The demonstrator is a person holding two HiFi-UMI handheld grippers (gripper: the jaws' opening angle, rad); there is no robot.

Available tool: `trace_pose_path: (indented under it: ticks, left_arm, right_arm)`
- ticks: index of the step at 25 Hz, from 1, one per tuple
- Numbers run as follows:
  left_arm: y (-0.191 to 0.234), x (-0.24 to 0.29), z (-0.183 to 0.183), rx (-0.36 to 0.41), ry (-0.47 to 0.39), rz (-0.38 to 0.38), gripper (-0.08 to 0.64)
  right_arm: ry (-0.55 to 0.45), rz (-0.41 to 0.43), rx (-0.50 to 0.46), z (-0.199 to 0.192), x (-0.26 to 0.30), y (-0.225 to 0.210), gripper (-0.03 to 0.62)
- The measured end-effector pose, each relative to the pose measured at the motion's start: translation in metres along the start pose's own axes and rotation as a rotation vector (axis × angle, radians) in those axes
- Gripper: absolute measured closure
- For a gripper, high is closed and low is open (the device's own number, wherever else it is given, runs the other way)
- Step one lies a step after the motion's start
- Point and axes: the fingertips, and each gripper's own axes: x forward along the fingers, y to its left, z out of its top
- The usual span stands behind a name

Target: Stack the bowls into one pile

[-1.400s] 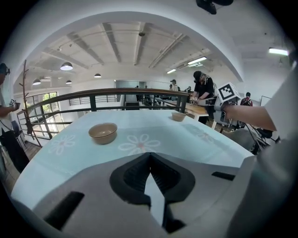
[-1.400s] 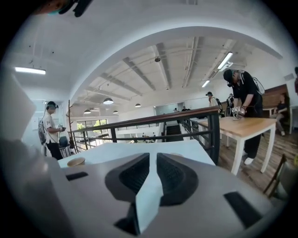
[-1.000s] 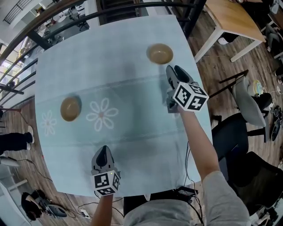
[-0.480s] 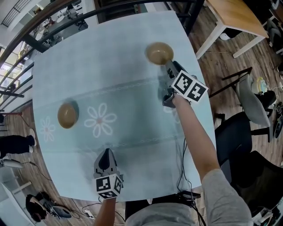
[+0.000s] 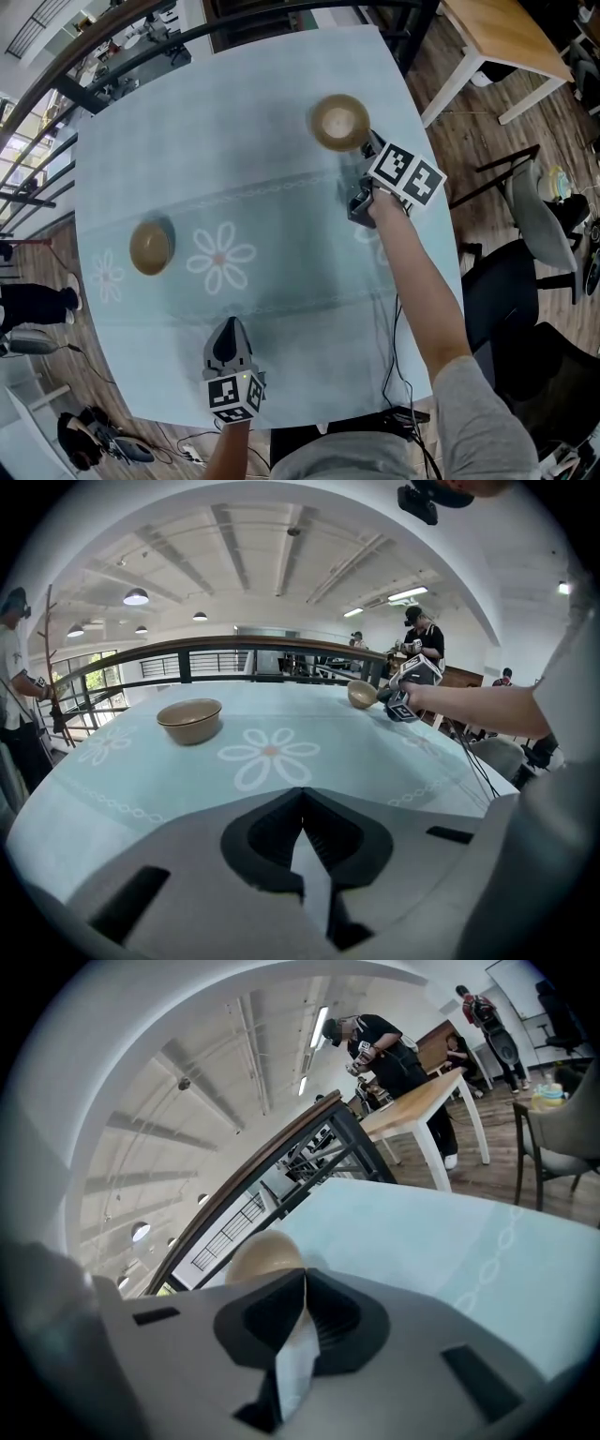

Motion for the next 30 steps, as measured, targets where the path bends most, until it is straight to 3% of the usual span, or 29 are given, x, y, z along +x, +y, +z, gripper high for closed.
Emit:
trace_pose_path:
  ticks: [14,30]
  left_arm:
    - [0.006,-0.015,0.002,-0.026,-0.030,0.029,0.541]
    - [0.033,-0.055,-0.005,-0.072,-0.088,0.054,0.541]
  right_arm:
    - [0.025,0.067,0.056,-0.012,-0.021,0.022,0.561]
    - [0.175,0.242,0.039,-0.094,-0.075,0.133,0.561]
